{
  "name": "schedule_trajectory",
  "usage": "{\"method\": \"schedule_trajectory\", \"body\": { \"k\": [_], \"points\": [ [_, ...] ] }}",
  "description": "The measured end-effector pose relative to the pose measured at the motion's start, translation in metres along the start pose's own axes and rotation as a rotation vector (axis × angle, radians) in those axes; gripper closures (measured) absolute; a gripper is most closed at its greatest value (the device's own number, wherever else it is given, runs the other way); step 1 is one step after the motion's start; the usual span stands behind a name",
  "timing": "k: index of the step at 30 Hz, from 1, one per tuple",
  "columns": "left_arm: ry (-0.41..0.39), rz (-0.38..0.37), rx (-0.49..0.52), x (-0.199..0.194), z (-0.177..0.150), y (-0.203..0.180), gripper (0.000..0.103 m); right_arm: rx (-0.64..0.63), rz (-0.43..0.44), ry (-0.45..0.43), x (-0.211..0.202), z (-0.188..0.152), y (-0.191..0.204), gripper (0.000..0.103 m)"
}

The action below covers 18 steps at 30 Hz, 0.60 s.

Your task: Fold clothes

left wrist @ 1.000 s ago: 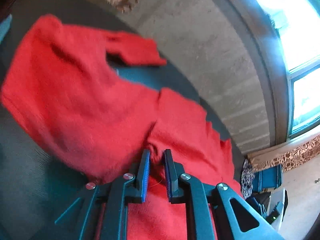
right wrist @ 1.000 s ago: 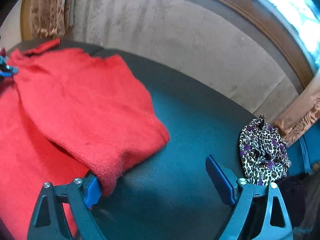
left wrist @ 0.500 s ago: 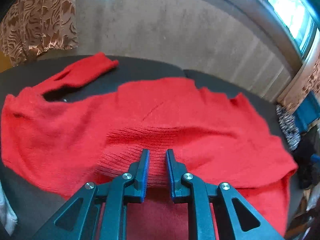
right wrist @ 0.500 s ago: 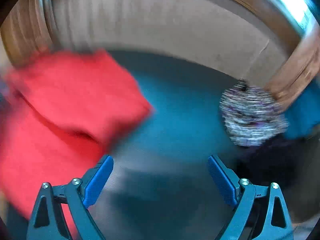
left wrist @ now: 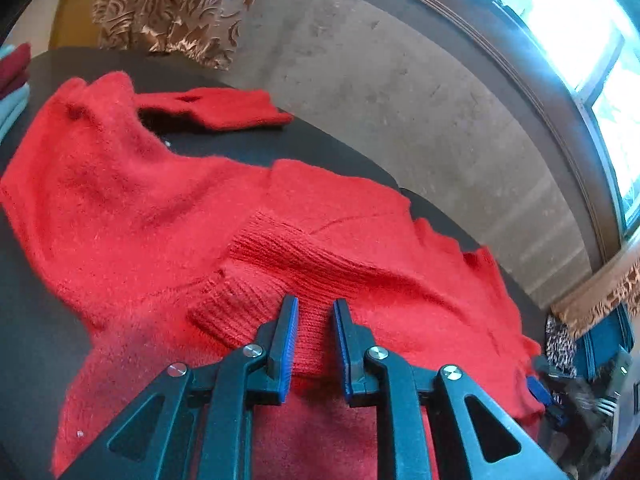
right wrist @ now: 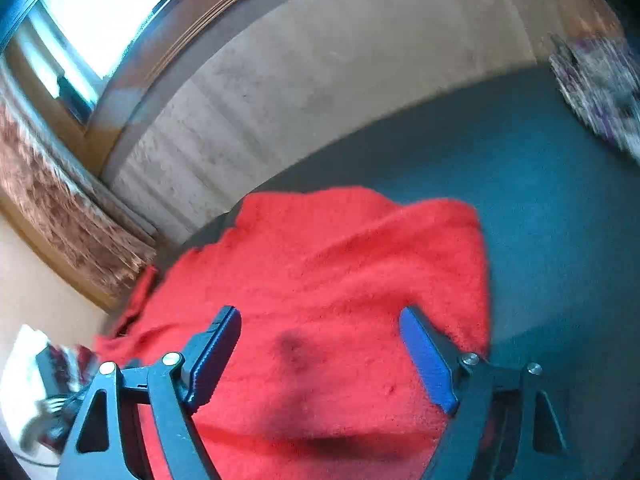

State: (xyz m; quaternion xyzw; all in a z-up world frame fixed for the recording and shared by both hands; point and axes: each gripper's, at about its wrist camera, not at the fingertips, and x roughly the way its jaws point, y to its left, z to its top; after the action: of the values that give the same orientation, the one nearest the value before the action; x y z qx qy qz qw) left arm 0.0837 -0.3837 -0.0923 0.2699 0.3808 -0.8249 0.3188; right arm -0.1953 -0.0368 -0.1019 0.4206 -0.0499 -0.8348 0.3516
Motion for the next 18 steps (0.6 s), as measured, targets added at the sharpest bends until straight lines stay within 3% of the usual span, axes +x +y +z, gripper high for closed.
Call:
{"method": "schedule_trajectory", "body": {
  "k": [3,5,7,9,12,18],
  "points": [
    [0.036,-0.036,0.048,-0.015,0.004,0.014,0.087,-0.197,-0.113,0.065,0.029,0.022,0.013,0.019],
    [0.042,-0.044,0.073,-0.017,0.004,0.015,0.087,-0.278,-0.114,0.108,0.041,0.028,0.018,0.004],
    [0.041,-0.049,0.081,-0.013,0.004,0.012,0.087,-0.331,-0.084,0.138,0.048,0.029,0.022,0.000],
    [0.056,-0.064,0.078,-0.007,0.012,0.014,0.088,-0.352,-0.071,0.133,0.042,0.020,0.025,0.000],
    [0.087,-0.036,0.156,-0.005,0.027,0.006,0.089,-0.342,-0.049,0.119,0.033,0.009,0.024,0.000],
    [0.045,-0.072,0.217,-0.003,0.064,-0.018,0.086,-0.299,-0.020,0.109,0.031,0.011,0.016,0.000]
  ]
}}
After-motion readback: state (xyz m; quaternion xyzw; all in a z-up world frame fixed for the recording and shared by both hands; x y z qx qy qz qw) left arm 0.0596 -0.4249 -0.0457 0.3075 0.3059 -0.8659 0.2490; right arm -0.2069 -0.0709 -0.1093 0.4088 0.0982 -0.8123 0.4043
